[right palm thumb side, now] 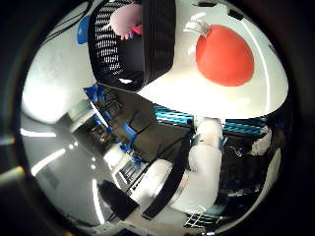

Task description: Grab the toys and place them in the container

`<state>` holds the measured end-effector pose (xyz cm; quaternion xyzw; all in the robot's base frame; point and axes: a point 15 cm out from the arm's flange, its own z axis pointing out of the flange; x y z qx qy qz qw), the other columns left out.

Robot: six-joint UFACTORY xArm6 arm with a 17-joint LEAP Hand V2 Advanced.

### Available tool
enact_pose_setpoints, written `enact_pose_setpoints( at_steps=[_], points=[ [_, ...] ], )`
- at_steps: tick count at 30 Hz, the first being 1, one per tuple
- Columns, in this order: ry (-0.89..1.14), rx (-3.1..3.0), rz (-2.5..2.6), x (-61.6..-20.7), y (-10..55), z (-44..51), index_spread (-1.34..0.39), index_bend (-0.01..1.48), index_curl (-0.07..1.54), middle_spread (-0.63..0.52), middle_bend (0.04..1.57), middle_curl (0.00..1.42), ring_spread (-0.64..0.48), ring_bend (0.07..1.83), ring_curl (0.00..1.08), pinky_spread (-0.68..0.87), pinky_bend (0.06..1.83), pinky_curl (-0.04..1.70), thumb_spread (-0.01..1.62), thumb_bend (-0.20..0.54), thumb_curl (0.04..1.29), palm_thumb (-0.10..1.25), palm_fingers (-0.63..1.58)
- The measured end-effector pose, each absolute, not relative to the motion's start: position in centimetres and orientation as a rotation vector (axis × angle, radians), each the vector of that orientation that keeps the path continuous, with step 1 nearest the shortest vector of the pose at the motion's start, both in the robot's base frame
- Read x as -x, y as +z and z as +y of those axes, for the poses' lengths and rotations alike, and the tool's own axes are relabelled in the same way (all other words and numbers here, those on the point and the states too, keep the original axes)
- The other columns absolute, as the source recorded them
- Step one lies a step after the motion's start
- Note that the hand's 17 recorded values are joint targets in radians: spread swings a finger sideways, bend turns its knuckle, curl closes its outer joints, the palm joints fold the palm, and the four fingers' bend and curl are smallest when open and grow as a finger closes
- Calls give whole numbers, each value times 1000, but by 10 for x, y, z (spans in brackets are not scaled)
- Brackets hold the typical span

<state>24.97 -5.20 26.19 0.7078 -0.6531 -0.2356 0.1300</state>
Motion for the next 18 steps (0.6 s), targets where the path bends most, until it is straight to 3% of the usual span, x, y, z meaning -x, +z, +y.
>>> enact_pose_setpoints(
  at_steps=[18],
  points=[
    [-496,-2073,-1949,-291,239,-51,-43,159,284,257,259,330,334,470,203,536,763,193,936,-29,288,90,175]
  ],
)
